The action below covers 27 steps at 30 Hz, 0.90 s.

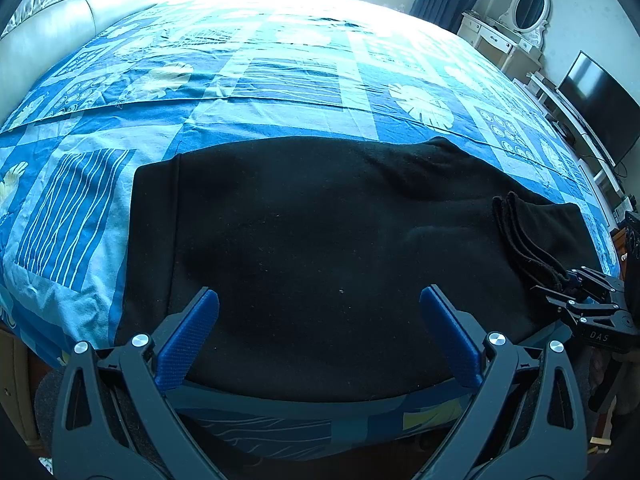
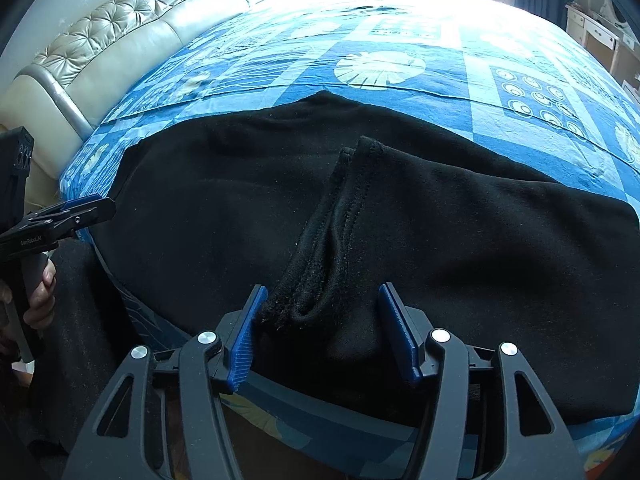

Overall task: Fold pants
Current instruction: 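Lower the hems onto the pants and open the right gripper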

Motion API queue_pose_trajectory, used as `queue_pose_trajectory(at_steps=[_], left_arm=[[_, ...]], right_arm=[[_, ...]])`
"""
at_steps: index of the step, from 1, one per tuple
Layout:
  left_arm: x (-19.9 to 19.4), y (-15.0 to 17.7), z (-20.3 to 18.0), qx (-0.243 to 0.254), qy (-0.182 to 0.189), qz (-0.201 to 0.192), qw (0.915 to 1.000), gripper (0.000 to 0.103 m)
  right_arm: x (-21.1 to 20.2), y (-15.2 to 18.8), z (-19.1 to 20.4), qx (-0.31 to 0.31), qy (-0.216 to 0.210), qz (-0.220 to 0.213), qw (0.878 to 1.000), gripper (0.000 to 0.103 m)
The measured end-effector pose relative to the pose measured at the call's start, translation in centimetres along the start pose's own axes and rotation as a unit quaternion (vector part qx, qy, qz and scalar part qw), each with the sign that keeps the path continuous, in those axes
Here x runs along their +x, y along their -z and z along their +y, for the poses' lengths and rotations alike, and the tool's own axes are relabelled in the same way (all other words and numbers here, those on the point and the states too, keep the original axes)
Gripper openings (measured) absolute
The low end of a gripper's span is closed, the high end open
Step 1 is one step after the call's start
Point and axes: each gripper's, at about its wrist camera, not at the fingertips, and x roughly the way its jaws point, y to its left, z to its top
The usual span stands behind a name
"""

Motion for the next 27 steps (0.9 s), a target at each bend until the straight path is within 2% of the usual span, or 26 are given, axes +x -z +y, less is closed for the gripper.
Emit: queue_pose_trajectory(at_steps=[5,9,12,14,16,19,22,25,27], left_arm=[[-0.3,0.0,-0.2,0.005,-0.005,-0.007,0.9999,0.101],[-0.4,0.1,-0.4,0.009,-0.007,-0.01,0.9999,0.101],[-0.4,0.1,-0.5,0.013,-0.01,-0.01,0.9998,0.101],[-0.4,0.0,-0.5,0.015,-0.012,-0.011,0.9998,0.101],[-0.4,0.1,-0.5,0.015,-0.012,-0.011,0.9998,0.101],[-0.3,0.1,-0.4,0.011,-0.009,-0.01,0.9998,0.101],[-0.2,0.1,-0.4,0.008,-0.006,-0.007,0.9999,0.101],[0.1,0.2,-0.5,0.007,-0.003,-0.005,1.0,0.101],[0.3,0.3,-0.7,0.007,-0.001,-0.002,1.0,0.101]], right_arm=[[-0.5,-0.1,0.2,0.003,-0.01,-0.003,1.0,0.061],[-2.4,-0.9,-0.9,0.042,-0.067,-0.025,0.997,0.061],[-4.5,-1.7,-2.7,0.082,-0.107,-0.057,0.989,0.061],[-6.1,-2.0,-5.2,0.119,-0.128,-0.085,0.981,0.061],[-7.5,-2.0,-8.4,0.157,-0.127,-0.115,0.973,0.061],[-8.9,-1.2,-14.5,0.216,-0.09,-0.15,0.961,0.061],[-9.0,0.7,-21.7,0.303,-0.056,-0.173,0.935,0.061],[-7.6,2.6,-27.4,0.379,-0.048,-0.157,0.911,0.061],[-5.9,3.3,-29.3,0.404,-0.076,-0.136,0.901,0.061]])
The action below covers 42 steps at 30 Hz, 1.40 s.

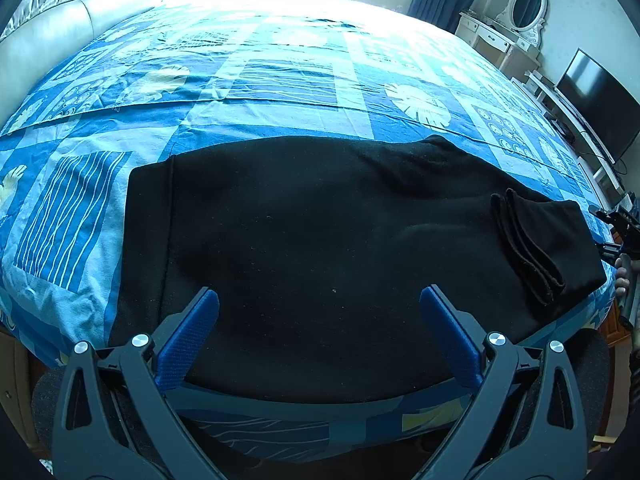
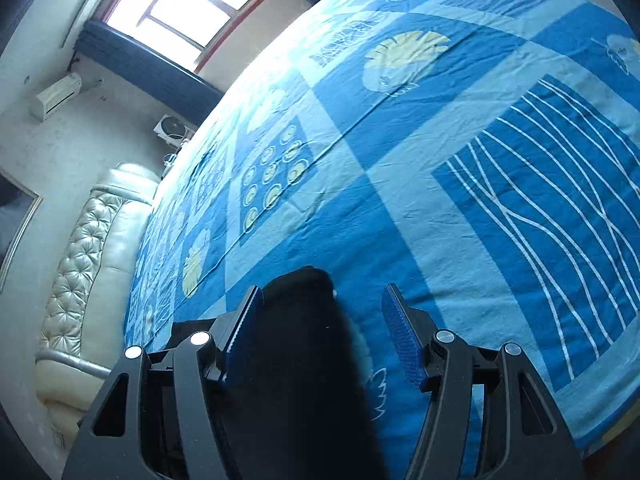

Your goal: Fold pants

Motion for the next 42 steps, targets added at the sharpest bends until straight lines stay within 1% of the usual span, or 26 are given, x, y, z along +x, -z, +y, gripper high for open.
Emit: queue_pose_trajectory(at_steps=[2,5,7,8,9,11,14,18,20,21,23,25,27,30,34,39,42], left_arm=[[0.1,0.2,-0.1,0.002,0.0,0.002,1.0,0.101],[0.4,0.4,-0.3,0.004,0.0,0.007,1.0,0.101],[0.7,0.5,-0.3,0.004,0.0,0.011,0.9999,0.101],[0.8,0.6,-0.3,0.004,0.0,0.013,0.9999,0.101],[0.9,0.6,-0.3,0.004,0.0,0.015,0.9999,0.101],[1.0,0.6,-0.2,0.003,-0.001,0.016,0.9999,0.101],[1.1,0.6,0.0,0.0,0.0,0.016,0.9999,0.101],[1.2,0.6,0.1,-0.001,0.0,0.019,0.9998,0.101],[1.2,0.6,0.0,0.001,0.001,0.02,0.9998,0.101],[1.2,0.6,-0.1,0.002,0.001,0.019,0.9998,0.101],[1.0,0.7,-0.1,0.005,0.001,0.017,0.9998,0.101],[1.0,0.6,-0.2,0.006,0.001,0.015,0.9999,0.1],[1.0,0.6,-0.1,0.004,0.004,0.016,0.9998,0.1],[1.1,0.6,-0.1,0.001,0.007,0.02,0.9998,0.101],[1.2,0.6,-0.2,0.003,0.009,0.021,0.9997,0.101],[1.1,0.6,-0.4,0.004,0.012,0.022,0.9997,0.1],[1.1,0.6,-0.5,0.005,0.011,0.021,0.9997,0.101]], right_arm=[[1.3,-0.2,-0.9,0.017,-0.023,0.018,0.999,0.062],[2.5,-0.3,-0.9,0.031,-0.076,0.025,0.996,0.061],[3.4,-0.4,-0.8,0.044,-0.092,0.031,0.994,0.061],[3.8,-0.4,-0.5,0.04,-0.094,0.035,0.994,0.059],[4.2,-0.2,-0.1,0.033,-0.09,0.044,0.994,0.043],[5.1,0.0,0.3,0.02,-0.057,0.053,0.997,0.032],[5.3,0.1,0.5,0.011,-0.051,0.051,0.997,0.028],[5.1,0.4,0.2,0.018,-0.063,0.047,0.997,0.029],[4.8,0.4,-0.2,0.029,-0.078,0.047,0.995,0.03],[4.4,0.3,-1.0,0.038,-0.09,0.049,0.994,0.033],[3.9,0.8,-1.2,0.043,-0.105,0.054,0.992,0.036],[3.2,1.4,-1.5,0.033,-0.107,0.063,0.992,0.04],[2.5,2.2,-1.5,0.026,-0.111,0.074,0.991,0.045],[1.6,3.7,-1.6,0.016,-0.117,0.087,0.989,0.049],[0.8,5.5,-2.0,0.007,-0.124,0.097,0.988,0.049],[0.5,6.3,-2.2,0.011,-0.136,0.09,0.987,0.049],[0.6,6.4,-2.2,0.011,-0.131,0.084,0.988,0.046]])
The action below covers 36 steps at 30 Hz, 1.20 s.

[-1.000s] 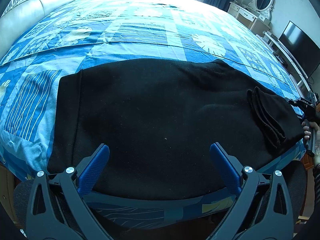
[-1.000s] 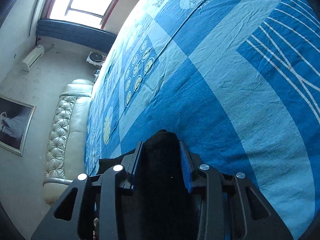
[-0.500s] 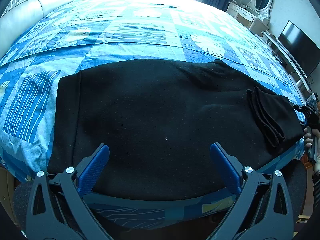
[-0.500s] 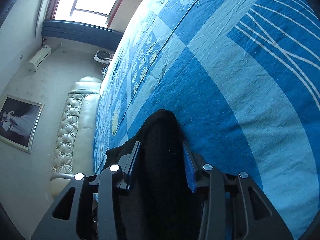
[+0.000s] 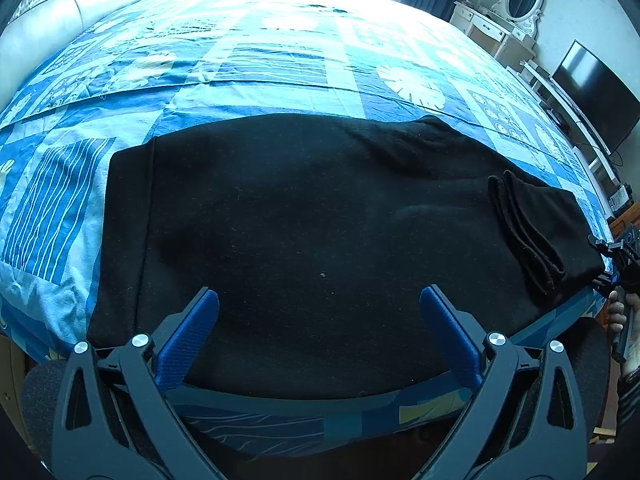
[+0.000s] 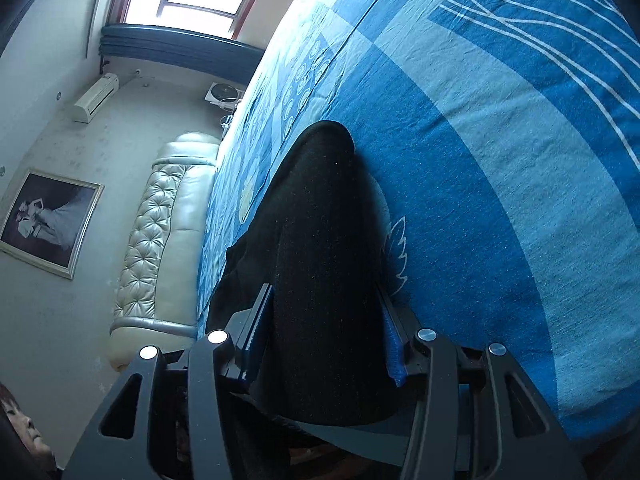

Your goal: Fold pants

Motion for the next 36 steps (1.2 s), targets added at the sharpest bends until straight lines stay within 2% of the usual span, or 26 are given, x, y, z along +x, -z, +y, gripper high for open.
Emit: queue_pose_trajectory(at_steps=[2,9,11,19,20,23,26,27,29,32,36], left_arm=[[0.0,0.0,0.0,-0.001,0.0,0.0,1.0,0.101],[0.0,0.0,0.0,0.0,-0.001,0.0,1.0,0.101],[0.0,-0.1,0.0,0.001,-0.001,0.0,1.0,0.1],[-0.4,0.0,-0.2,0.008,-0.003,-0.003,1.0,0.1],[-0.5,0.0,-0.2,0.009,-0.004,-0.005,0.9999,0.1],[-0.8,-0.1,-0.2,0.009,-0.003,-0.009,0.9999,0.101],[-0.9,-0.2,-0.2,0.006,-0.002,-0.01,0.9999,0.101],[-0.8,-0.2,-0.2,0.006,-0.002,-0.01,0.9999,0.101],[-0.8,-0.1,-0.3,0.007,-0.002,-0.009,0.9999,0.101],[-0.7,0.0,-0.5,0.012,-0.002,-0.008,0.9999,0.101],[-0.6,0.1,-0.8,0.015,-0.001,-0.007,0.9999,0.101]], right_arm=[[-0.2,0.1,-0.1,-0.004,0.007,0.0,1.0,0.044],[0.3,0.1,-0.2,-0.013,0.046,0.002,0.999,0.028],[0.4,0.1,-0.1,-0.016,0.052,0.002,0.999,0.027],[-0.4,0.4,-1.1,0.017,0.024,-0.018,0.999,0.03],[-0.6,0.3,-1.0,0.02,0.03,-0.024,0.999,0.03],[-1.5,-0.1,0.4,0.003,0.085,-0.056,0.995,0.033],[-2.8,-0.1,2.5,-0.014,0.172,-0.119,0.978,0.036],[-3.1,0.1,3.5,-0.023,0.187,-0.139,0.972,0.036],[-2.8,0.6,5.6,-0.042,0.178,-0.159,0.97,0.036],[0.5,1.7,9.0,-0.077,0.126,-0.115,0.982,0.036],[6.9,4.1,12.5,-0.117,0.078,-0.021,0.99,0.036]])
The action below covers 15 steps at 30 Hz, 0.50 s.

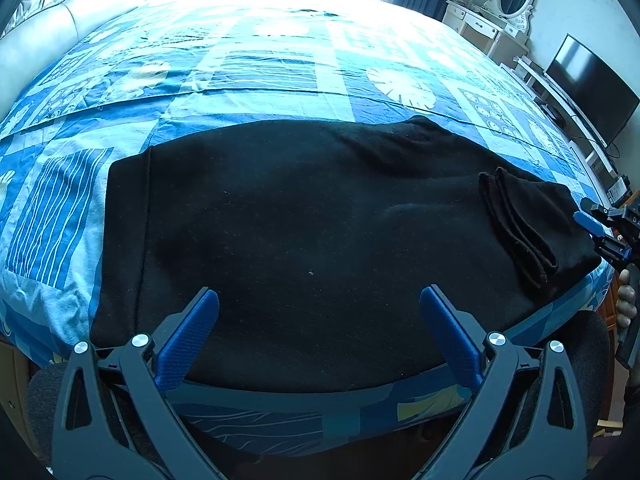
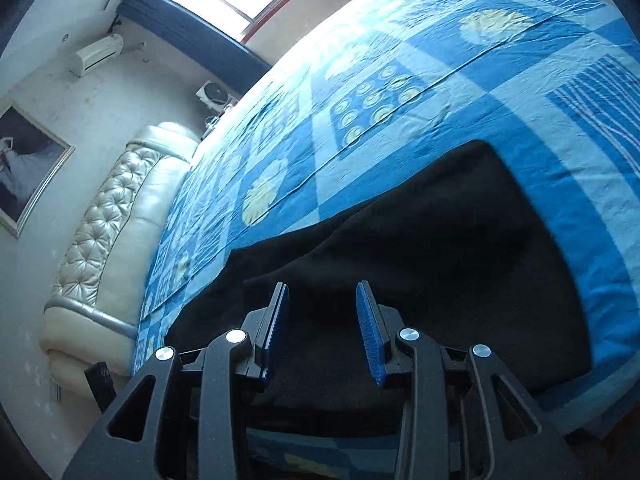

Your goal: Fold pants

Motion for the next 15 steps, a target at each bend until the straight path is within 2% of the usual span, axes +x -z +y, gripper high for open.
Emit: queue_pose_trajectory(at_steps=[3,6,9,15], left_arm=[[0.0,0.1,-0.1,0.0,0.0,0.001,1.0,0.101],[0.0,0.0,0.0,0.0,0.001,0.0,1.0,0.101],[0.0,0.1,0.2,-0.001,0.001,-0.001,1.0,0.101],[0.4,0.1,0.5,-0.004,0.001,0.005,1.0,0.101]], right_arm=[[3.9,1.7,2.5,-0.006,-0.034,0.052,0.998,0.036],[6.5,3.0,3.8,-0.015,-0.04,0.088,0.995,0.036],[7.6,3.9,4.4,-0.025,-0.035,0.103,0.994,0.036],[7.4,4.8,5.1,-0.032,-0.039,0.11,0.993,0.039]])
